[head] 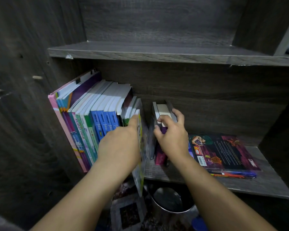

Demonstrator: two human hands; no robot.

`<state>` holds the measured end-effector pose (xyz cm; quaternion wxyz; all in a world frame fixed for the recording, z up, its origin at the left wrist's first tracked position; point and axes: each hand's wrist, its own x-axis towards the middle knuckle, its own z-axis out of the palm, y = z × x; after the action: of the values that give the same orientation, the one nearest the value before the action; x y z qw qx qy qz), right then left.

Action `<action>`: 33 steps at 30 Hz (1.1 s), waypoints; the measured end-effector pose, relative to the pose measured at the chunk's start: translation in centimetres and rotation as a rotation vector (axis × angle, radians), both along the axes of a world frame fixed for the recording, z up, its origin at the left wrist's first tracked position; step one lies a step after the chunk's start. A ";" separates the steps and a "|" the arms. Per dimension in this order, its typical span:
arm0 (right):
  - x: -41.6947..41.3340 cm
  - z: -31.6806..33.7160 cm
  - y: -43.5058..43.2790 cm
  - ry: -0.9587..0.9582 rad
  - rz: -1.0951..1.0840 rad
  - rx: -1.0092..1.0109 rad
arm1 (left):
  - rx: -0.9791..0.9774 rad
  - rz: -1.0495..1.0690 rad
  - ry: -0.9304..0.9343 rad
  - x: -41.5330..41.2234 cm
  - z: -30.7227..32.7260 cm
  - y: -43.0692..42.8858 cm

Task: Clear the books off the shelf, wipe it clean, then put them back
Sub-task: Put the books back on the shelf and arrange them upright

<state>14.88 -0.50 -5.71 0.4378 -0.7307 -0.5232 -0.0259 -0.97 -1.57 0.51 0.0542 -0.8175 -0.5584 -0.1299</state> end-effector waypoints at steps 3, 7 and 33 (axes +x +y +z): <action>0.3 -0.1 -0.2 -0.023 0.035 -0.018 | 0.042 -0.010 -0.099 1.3 -1.3 1.1; 1.0 0.1 -0.9 -0.059 0.122 -0.049 | 0.017 -0.055 -0.135 1.8 -3.0 1.9; 3.2 -1.4 -3.5 0.121 0.432 -0.589 | -0.080 -0.043 -0.449 3.6 -6.0 2.1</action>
<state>18.13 -4.00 -7.13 0.2343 -0.6984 -0.6236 0.2617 2.66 0.51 -5.51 -0.1067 -0.7812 -0.5438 -0.2875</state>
